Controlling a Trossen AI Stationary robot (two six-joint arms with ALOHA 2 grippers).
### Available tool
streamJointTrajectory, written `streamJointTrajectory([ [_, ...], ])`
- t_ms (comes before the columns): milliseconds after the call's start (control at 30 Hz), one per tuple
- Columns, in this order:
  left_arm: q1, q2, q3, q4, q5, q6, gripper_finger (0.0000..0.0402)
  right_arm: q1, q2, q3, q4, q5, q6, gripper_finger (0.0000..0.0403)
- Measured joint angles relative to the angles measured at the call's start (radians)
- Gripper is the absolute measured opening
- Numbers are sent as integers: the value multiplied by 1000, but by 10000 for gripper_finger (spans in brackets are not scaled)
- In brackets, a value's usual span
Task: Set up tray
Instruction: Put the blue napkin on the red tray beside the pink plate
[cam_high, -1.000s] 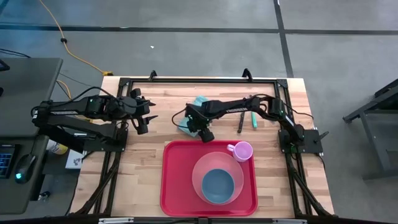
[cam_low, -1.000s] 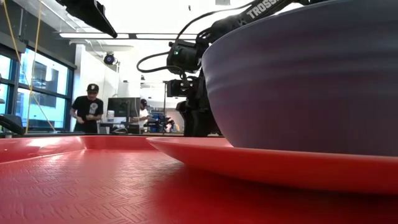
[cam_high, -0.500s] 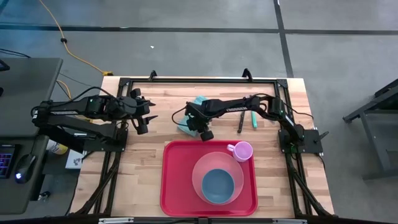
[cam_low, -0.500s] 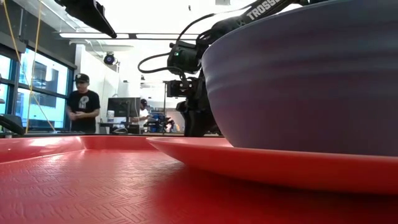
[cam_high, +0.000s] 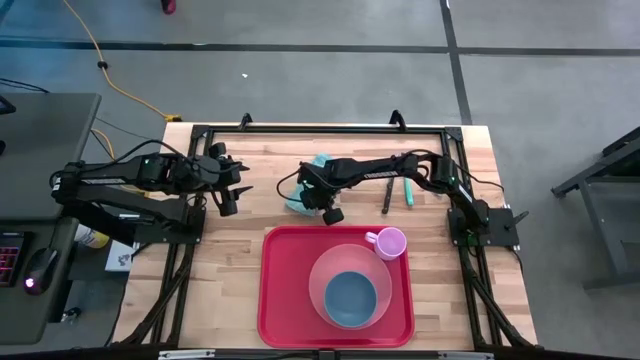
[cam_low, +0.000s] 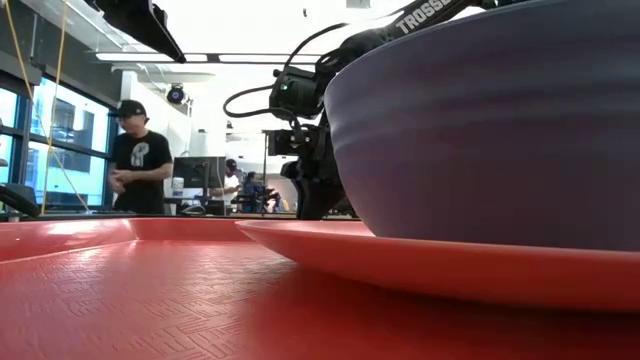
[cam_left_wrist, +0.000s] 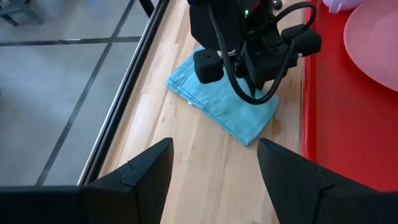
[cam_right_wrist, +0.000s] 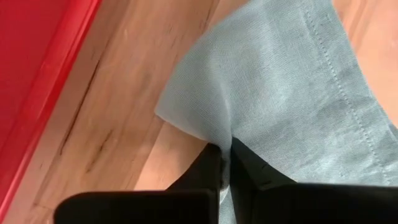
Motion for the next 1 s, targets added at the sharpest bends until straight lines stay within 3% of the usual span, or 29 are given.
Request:
streamJointTrajectory([
  [333, 0, 0, 0, -1, 0, -14, 264, 6, -155, -21, -89, 17, 0, 0],
  [1000, 0, 0, 0, 0, 5, -17, 264, 3, -348, -11, 16, 36, -19, 0],
])
